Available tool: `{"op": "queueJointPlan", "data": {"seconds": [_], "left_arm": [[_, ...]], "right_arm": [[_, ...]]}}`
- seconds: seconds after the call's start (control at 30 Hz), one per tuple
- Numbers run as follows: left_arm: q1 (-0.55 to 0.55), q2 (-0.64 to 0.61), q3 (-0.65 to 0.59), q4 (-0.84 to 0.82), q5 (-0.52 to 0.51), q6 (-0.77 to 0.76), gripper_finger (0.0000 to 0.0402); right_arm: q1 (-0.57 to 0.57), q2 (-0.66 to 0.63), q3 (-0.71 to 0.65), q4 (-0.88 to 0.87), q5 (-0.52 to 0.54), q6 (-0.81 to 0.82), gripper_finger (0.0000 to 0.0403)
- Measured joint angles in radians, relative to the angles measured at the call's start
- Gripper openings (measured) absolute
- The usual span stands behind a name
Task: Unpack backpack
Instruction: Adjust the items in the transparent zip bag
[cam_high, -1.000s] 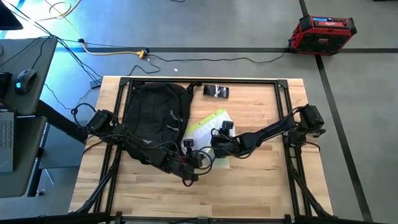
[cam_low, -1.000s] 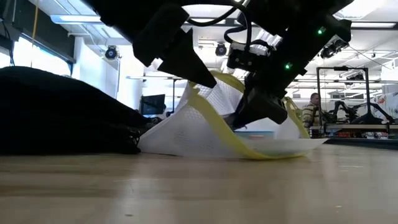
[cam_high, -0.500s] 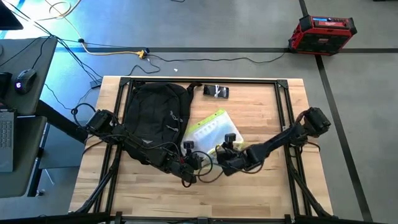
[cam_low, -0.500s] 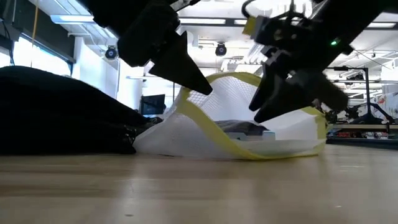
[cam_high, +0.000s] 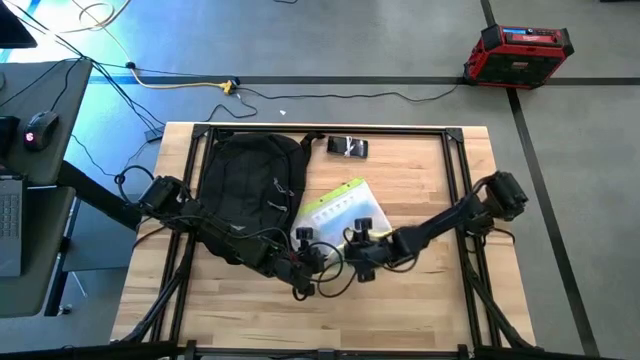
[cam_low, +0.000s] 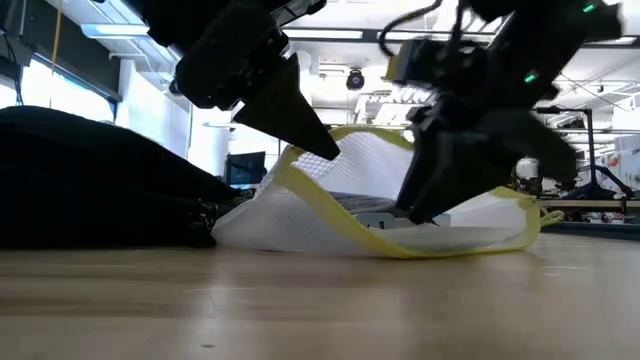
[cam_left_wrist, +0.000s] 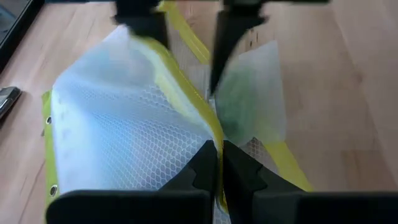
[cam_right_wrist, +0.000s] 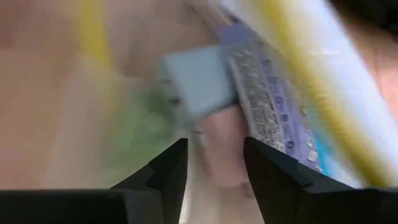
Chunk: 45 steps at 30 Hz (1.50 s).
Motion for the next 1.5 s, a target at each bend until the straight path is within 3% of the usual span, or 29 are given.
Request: {"op": "queueJointPlan", "data": {"seconds": [0.07, 0.2, 0.27, 0.7, 0.9, 1.03, 1.27, 1.5], "left_arm": [[0.000, 0.000, 0.000, 0.000, -0.002, 0.000, 0.0000], [0.003, 0.000, 0.000, -0.004, -0.013, -0.001, 0.0000], [0.003, 0.000, 0.000, -0.004, -0.012, -0.001, 0.0000], [0.000, 0.000, 0.000, -0.020, 0.001, -0.009, 0.0000], [-0.001, 0.000, 0.000, -0.033, 0.036, -0.009, 0.0000], [-0.005, 0.000, 0.000, -0.038, 0.066, -0.009, 0.0000], [-0.004, 0.000, 0.000, -0.074, 0.083, -0.009, 0.0000], [-0.004, 0.000, 0.000, -0.083, 0.114, 0.000, 0.0000]], "right_arm": [[-0.041, 0.004, 0.000, 0.012, 0.047, 0.027, 0.0131], [-0.078, 0.001, 0.000, 0.017, 0.289, 0.124, 0.0116], [-0.078, -0.003, 0.000, 0.047, 0.340, 0.127, 0.0110], [-0.071, -0.003, 0.000, 0.061, 0.086, 0.157, 0.0103], [-0.042, -0.009, 0.009, 0.055, 0.086, 0.216, 0.0103], [-0.001, -0.048, 0.040, 0.027, 0.064, 0.151, 0.0103], [0.107, -0.110, 0.088, -0.222, -0.173, -0.099, 0.0103], [0.179, -0.112, 0.089, -0.590, -0.029, -0.309, 0.0103]]}}
